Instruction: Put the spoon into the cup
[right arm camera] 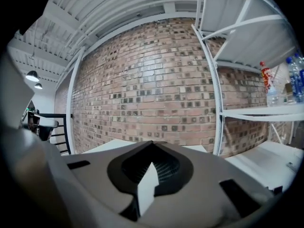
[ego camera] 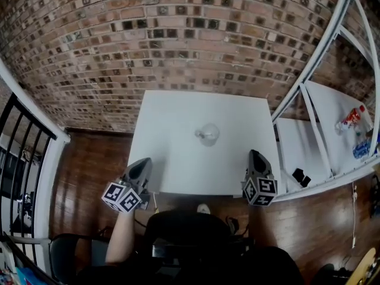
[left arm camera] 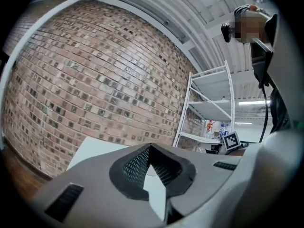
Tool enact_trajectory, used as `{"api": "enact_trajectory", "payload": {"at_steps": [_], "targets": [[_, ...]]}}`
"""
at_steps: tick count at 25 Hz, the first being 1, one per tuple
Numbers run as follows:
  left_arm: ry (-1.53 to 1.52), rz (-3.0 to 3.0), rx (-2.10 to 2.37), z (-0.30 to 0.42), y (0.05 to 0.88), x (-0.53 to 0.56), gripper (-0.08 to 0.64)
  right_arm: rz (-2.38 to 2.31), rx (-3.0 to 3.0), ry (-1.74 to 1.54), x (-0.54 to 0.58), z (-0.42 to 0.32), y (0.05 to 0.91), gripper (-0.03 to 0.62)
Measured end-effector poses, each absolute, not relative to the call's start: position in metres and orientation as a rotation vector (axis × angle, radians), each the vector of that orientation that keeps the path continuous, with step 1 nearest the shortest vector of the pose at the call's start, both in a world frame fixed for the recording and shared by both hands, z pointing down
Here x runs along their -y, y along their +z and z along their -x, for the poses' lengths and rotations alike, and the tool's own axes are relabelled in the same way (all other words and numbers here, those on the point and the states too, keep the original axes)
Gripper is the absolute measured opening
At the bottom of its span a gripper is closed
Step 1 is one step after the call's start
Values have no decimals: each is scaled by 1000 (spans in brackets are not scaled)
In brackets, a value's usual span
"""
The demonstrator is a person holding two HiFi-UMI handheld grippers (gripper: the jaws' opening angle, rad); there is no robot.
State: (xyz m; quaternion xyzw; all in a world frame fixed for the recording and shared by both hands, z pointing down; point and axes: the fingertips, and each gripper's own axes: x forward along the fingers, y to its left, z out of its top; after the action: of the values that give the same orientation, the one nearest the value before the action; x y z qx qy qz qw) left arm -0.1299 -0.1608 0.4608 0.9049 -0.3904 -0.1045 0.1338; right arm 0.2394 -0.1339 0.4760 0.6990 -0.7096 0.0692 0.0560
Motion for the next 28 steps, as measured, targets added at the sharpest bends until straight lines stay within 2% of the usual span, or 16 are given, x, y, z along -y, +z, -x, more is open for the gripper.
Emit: {"api": "enact_trajectory", "payload": {"at_steps": [28], "targets": [[-255,-2609,1059,117,477,160,-8,-2154,1989,329,80,-263,517,2]]}}
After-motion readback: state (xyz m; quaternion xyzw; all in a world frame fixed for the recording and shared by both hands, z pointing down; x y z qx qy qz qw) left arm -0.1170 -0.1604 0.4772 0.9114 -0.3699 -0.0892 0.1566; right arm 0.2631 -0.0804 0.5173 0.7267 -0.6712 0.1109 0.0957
